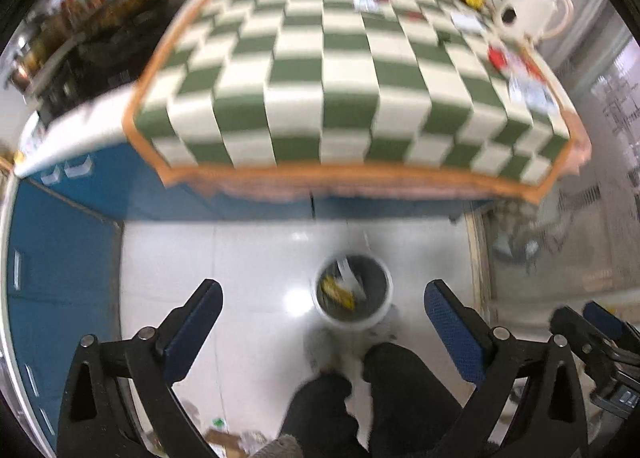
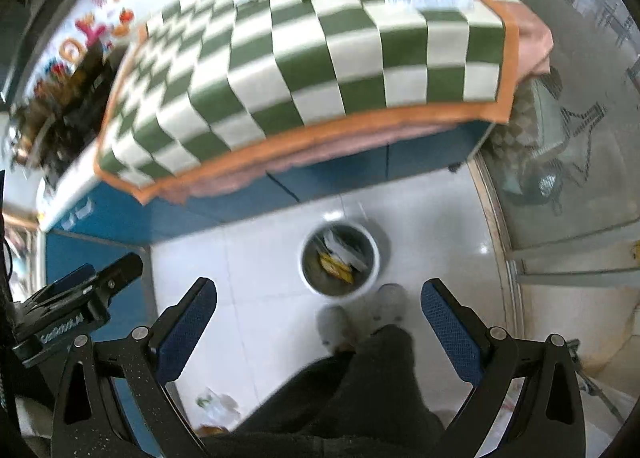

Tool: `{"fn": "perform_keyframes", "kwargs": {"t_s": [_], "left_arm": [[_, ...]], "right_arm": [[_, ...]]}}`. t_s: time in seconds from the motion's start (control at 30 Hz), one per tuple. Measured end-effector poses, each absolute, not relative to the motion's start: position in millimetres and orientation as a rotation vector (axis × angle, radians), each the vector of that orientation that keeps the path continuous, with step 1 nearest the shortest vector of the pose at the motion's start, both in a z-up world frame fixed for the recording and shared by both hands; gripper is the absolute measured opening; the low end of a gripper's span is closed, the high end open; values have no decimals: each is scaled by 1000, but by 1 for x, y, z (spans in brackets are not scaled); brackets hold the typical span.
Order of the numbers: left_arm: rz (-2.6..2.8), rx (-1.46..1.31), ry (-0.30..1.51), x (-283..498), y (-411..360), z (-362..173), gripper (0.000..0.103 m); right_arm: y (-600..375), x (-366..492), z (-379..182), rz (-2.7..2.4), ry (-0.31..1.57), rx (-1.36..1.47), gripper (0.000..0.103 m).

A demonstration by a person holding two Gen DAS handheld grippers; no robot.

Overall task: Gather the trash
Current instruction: 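Raise both tools back toward the counter, then grasp the white-green sachet with the left tool while the right tool grasps a small dark wrapper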

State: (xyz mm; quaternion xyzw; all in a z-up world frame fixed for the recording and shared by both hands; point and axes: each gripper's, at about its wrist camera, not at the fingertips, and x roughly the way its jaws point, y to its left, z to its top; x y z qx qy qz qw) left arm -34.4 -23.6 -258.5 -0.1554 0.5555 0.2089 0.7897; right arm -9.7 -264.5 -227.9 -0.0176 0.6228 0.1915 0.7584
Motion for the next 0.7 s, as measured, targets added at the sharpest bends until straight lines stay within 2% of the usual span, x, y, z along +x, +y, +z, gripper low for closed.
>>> {"fn": "perform_keyframes", "kwargs": {"t_s": [0.27,0.5,0.53,0.63,0.7], "left_arm": [[631,-326,1105,43,34,-228,103],[799,-357,1168,142,76,-252,103],[817,-369,1183,154,82,-257,103],[878,-415,1235,198,102,-276,103],[910,-434,1258,223,112,-286,103]], "right_arm": [[-239,90,-196,419,1278,37,103],[-189,255,-228,448,1291,120,102],[-179,282,-237,453,1310,143,101],[-148,354,-268,475,1351,176,84],[-126,393,-291,477,1380,160,70]]}}
